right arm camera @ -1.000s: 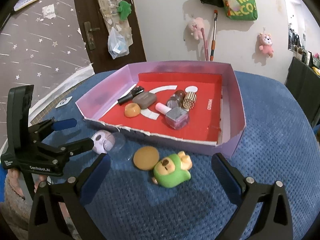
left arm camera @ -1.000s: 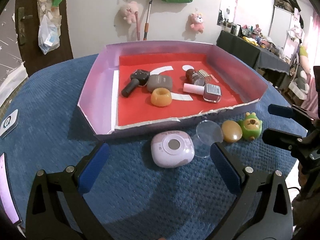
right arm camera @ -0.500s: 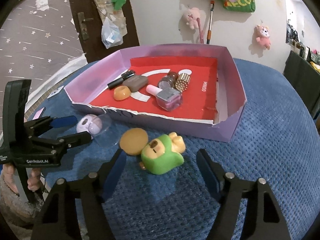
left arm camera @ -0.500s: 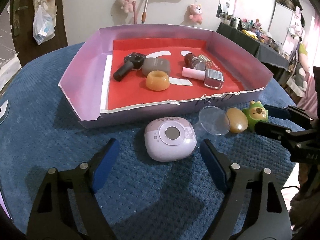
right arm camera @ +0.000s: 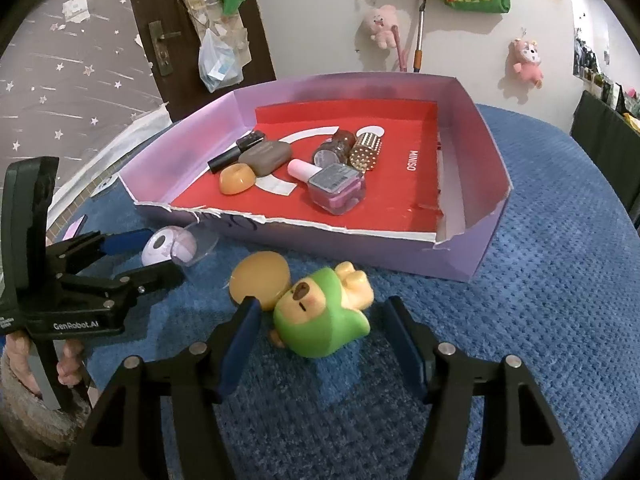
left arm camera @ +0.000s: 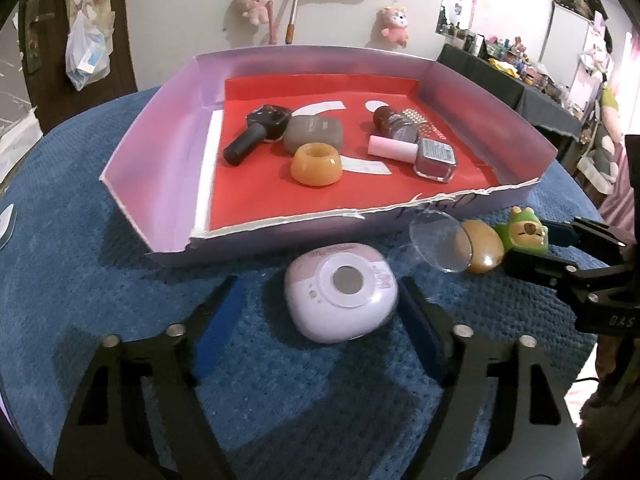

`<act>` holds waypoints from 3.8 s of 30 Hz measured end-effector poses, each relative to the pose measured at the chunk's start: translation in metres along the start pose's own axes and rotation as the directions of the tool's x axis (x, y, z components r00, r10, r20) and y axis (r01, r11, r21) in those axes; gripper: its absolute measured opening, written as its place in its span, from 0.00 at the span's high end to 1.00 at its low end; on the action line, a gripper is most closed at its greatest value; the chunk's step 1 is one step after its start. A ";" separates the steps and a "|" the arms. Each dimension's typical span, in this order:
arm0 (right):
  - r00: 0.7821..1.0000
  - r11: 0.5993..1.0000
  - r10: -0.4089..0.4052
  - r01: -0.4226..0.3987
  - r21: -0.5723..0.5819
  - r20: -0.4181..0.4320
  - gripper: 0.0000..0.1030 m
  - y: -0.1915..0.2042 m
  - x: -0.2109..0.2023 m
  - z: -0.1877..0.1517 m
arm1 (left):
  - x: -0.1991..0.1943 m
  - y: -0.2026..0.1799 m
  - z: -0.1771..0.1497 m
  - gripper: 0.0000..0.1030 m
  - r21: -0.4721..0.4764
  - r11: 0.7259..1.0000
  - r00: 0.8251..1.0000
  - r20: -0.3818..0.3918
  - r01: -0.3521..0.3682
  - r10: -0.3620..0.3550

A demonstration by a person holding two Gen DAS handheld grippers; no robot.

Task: Organize rigid objects
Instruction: 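Close the right gripper on the frog toy while the left closes on the pink case, then lift the frog toy and pink case and carry them into the box, then lower the frog toy beside the nail polish and the case beside the ring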

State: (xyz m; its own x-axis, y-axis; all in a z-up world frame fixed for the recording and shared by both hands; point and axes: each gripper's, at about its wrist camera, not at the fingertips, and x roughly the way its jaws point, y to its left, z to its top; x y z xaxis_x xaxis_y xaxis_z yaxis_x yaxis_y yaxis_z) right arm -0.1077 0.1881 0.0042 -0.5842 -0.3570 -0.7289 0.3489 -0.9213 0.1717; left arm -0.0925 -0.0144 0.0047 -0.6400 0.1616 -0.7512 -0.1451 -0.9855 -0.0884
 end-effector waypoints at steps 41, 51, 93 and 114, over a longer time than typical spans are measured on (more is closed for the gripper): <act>0.989 0.994 0.113 -0.113 -0.012 0.097 0.51 0.019 -0.039 0.019 | -0.040 -0.015 0.021 0.47 0.036 0.998 0.992 0.107 0.060 -0.064; 0.984 0.991 0.130 -0.127 -0.029 0.120 0.51 0.020 -0.041 0.037 | -0.041 -0.019 0.041 0.47 0.059 0.997 0.989 0.140 0.048 -0.056; 0.971 0.976 0.204 -0.192 0.103 -0.122 0.51 -0.012 0.059 0.086 | 0.040 0.004 0.073 0.47 0.004 0.995 0.994 -0.052 0.101 -0.100; 0.998 0.999 0.016 -0.014 0.048 -0.062 0.51 -0.015 0.075 0.094 | 0.063 0.011 0.084 0.47 0.003 0.999 0.998 -0.038 0.044 -0.044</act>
State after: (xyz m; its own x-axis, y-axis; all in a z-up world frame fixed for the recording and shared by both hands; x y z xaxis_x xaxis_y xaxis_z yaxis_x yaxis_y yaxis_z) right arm -0.2260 0.1608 0.0092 -0.5319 -0.3619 -0.7656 0.3213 -0.9227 0.2130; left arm -0.1975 -0.0103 0.0115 -0.6040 0.2025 -0.7708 -0.1757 -0.9772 -0.1191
